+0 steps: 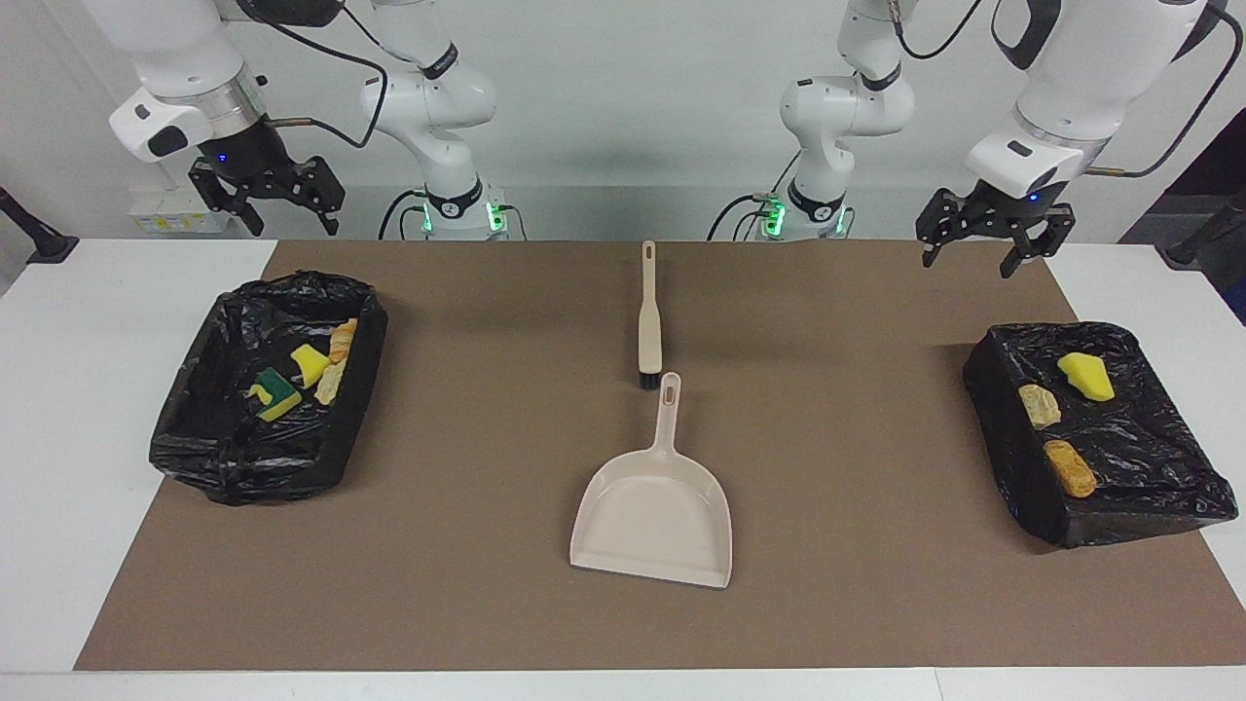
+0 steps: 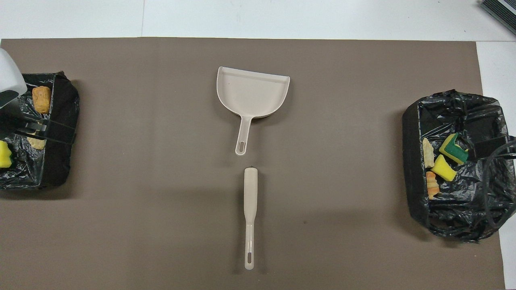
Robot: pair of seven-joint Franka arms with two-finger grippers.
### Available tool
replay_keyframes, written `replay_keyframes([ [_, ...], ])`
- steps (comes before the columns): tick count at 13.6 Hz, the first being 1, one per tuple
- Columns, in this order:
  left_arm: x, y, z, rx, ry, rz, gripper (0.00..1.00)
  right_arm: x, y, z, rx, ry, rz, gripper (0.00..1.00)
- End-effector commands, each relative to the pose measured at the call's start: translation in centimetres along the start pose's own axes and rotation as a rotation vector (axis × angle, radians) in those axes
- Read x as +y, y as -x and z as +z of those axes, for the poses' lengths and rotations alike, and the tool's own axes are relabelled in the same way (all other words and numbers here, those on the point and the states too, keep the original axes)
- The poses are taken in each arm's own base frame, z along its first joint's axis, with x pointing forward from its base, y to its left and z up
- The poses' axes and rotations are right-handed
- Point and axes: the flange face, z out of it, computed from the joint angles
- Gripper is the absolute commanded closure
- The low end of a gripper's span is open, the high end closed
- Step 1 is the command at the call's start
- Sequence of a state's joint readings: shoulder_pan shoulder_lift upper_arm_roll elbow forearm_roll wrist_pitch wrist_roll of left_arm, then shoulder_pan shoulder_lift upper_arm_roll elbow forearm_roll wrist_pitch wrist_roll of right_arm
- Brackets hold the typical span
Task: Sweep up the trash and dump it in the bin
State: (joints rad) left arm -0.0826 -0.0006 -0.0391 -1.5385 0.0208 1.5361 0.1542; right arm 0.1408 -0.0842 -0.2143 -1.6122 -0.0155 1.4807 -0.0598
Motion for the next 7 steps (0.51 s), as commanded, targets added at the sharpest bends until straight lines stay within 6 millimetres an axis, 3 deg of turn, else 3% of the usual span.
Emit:
replay_keyframes([
  [1,-0.5,1.1,-0.2,-0.005,0.018,0.003,0.0,-0.2,0.5,-0.1,0.007,-0.003,0.015,0.0],
  [7,-1.7,1.1,-0.3,0.006,0.019,-0.017,0.0,0.0,0.5,-0.1,0.007,-0.003,0.019,0.0],
])
